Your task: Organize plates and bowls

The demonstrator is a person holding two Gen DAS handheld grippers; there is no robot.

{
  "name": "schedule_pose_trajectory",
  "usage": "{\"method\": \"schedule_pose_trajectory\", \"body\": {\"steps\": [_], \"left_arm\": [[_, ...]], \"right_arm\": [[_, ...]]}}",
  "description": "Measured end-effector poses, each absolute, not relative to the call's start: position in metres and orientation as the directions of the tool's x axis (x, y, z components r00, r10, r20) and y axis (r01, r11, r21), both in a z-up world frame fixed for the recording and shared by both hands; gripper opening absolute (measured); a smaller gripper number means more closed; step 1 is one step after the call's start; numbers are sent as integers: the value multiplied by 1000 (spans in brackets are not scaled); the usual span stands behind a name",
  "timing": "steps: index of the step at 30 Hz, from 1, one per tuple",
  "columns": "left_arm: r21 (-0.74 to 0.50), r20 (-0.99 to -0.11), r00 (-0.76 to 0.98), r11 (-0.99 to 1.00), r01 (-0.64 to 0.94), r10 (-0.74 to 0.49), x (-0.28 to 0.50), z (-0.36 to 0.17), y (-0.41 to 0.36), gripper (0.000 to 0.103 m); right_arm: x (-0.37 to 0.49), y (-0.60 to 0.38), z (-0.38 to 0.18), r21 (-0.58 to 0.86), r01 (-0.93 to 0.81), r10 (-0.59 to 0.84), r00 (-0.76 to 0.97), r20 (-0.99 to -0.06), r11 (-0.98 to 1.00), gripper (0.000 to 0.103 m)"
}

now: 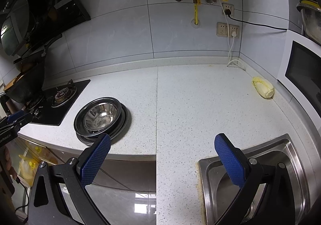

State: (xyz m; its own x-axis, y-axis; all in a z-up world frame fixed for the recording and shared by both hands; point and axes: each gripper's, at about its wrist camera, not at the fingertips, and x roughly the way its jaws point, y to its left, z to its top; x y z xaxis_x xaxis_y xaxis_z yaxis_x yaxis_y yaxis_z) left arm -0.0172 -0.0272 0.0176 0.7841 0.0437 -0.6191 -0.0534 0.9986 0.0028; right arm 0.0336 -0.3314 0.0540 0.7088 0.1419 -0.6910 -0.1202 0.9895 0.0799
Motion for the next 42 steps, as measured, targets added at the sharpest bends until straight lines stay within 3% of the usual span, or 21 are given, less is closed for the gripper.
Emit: {"method": "schedule_pose_trajectory", "body": {"steps": [42], "left_arm": [[-11,-632,773,997,-73,50,-13,11,-21,71]], "right_arm": [[37,-329,50,72,-145,154,697,-701,987,102]]}}
